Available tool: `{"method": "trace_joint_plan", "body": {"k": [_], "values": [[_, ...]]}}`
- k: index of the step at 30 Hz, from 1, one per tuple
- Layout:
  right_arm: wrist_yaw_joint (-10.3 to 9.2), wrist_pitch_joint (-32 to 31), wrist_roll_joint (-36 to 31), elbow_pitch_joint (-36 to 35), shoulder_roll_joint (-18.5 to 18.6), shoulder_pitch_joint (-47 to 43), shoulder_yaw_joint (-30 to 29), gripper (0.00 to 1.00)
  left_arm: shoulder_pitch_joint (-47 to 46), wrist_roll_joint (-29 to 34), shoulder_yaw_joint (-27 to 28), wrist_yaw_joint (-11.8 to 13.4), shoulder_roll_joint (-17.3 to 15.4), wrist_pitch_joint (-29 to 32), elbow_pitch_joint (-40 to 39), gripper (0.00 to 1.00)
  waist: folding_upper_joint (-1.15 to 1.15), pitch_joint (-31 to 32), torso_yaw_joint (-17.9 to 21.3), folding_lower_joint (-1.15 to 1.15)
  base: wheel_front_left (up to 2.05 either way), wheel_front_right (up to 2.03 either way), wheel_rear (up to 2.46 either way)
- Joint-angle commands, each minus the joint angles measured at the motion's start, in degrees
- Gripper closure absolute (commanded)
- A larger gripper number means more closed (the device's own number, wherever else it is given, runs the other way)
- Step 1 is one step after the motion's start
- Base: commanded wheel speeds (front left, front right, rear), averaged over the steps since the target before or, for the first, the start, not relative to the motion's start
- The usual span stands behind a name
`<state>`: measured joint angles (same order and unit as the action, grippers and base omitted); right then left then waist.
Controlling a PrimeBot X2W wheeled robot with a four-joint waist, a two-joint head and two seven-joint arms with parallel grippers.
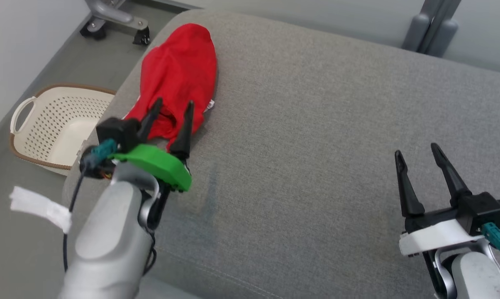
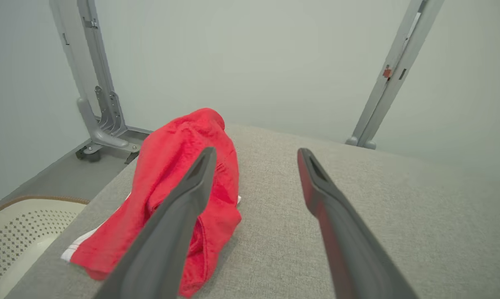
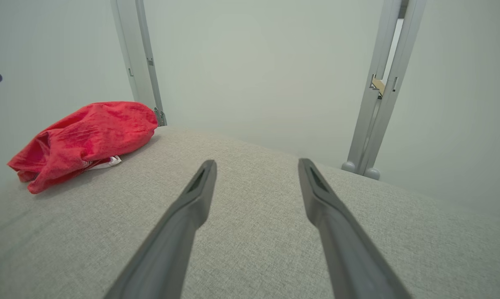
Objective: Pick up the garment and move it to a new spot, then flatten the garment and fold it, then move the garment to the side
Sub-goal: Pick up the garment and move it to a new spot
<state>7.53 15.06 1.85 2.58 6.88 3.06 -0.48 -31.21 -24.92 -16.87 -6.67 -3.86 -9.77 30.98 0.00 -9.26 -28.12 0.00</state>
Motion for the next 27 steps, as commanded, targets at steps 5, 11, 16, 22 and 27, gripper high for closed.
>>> {"method": "trace_joint_plan", "body": {"k": [5, 11, 16, 22, 27], "values": [[-0.09, 0.15, -0.08, -0.34, 0.65, 5.02, 0.53, 0.0, -13.89, -2.67, 0.7, -0.71, -3.33, 5.27, 11.66, 0.0, 0.0, -20.92, 16.31, 0.0, 0.0, 0.0, 0.0], [-0.09, 0.15, 0.51, 0.32, -0.15, 6.75, 1.71, 0.0, -20.75, -3.92, 1.97, 0.42, -6.4, 9.64, 25.17, 0.0, 0.0, -20.74, 19.17, 0.0, 0.0, 0.0, 0.0], [-0.09, 0.15, 1.42, 0.92, -0.8, 7.16, 2.68, 0.0, -22.12, -2.66, 1.32, 2.78, -8.51, 10.98, 33.42, 0.76, 0.0, -19.0, 20.41, 0.0, 0.0, 0.0, 0.0], [-0.09, 0.15, 2.07, 1.97, -1.61, 5.12, 2.32, 0.0, -21.53, -1.88, -0.5, 1.01, -7.88, 8.78, 35.56, 1.0, 0.0, -15.1, 20.19, 0.0, 0.0, 0.0, 0.0], [-0.09, 0.15, 2.88, 2.41, -2.23, 2.61, 1.41, 0.0, -21.98, -2.7, -1.64, -0.32, -7.16, 4.96, 31.83, 1.0, 0.0, -10.61, 19.74, 0.0, 0.0, 0.0, 0.0]]}}
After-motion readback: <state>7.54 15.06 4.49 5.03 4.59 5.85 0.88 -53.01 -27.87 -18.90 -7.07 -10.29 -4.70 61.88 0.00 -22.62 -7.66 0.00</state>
